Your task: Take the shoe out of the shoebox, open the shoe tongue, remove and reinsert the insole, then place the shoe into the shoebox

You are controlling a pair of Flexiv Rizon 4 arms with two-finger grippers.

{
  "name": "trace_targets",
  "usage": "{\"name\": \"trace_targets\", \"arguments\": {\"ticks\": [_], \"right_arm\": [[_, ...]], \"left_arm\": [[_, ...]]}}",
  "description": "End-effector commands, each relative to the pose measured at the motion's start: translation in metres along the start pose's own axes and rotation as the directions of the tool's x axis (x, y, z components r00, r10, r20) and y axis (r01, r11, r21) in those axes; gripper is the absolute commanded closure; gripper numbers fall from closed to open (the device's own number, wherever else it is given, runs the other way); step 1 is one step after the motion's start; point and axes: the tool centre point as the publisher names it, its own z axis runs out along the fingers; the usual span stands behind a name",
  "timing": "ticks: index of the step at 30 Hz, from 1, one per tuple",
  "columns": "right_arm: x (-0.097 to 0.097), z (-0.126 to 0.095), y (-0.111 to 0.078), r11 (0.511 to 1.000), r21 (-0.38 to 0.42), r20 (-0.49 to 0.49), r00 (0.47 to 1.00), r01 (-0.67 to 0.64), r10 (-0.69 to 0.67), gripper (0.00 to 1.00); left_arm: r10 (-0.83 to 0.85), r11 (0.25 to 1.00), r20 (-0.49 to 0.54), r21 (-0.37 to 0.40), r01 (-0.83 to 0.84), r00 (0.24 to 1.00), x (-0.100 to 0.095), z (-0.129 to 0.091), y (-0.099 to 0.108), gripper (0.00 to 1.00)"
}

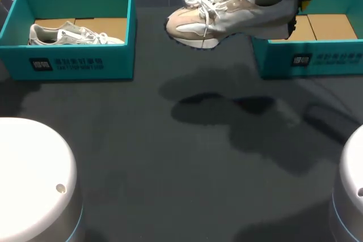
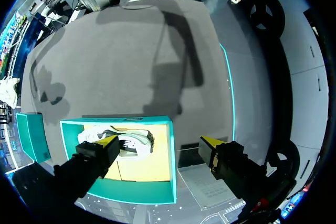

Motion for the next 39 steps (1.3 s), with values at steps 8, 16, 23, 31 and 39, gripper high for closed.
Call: {"name": "trace_targets", "arguments": {"ticks": [8, 16, 23, 31, 39], "right_arm": [[0.035, 0.015, -0.059, 0.998, -0.061, -0.007, 1.0, -0.025, 0.025, 1.0], [0.044, 0.023, -0.073, 0.999, -0.055, -0.044, 0.999, 0.002, -0.004, 1.0], [0.044, 0.023, -0.073, 0.999, -0.055, -0.044, 0.999, 0.002, -0.004, 1.0], [0.068, 0.029, -0.096, 0.999, -0.033, 0.048, 0.999, 0.027, -0.025, 1.0], [0.095, 0.059, -0.134, 1.0, -0.009, 0.012, 1.0, 0.013, -0.013, 1.0]], "left_arm": [[0.001, 1.0, -0.003, 0.0, -0.001, 1.0, 0.0, 0.0, 0.0, 0.0], [0.001, 1.0, -0.003, 0.0, -0.001, 1.0, 0.0, 0.0, 0.0, 0.0], [0.001, 1.0, -0.003, 0.0, -0.001, 1.0, 0.0, 0.0, 0.0, 0.0], [0.001, 1.0, -0.003, 0.0, -0.001, 1.0, 0.0, 0.0, 0.0, 0.0], [0.001, 1.0, -0.003, 0.0, -0.001, 1.0, 0.0, 0.0, 0.0, 0.0]]}}
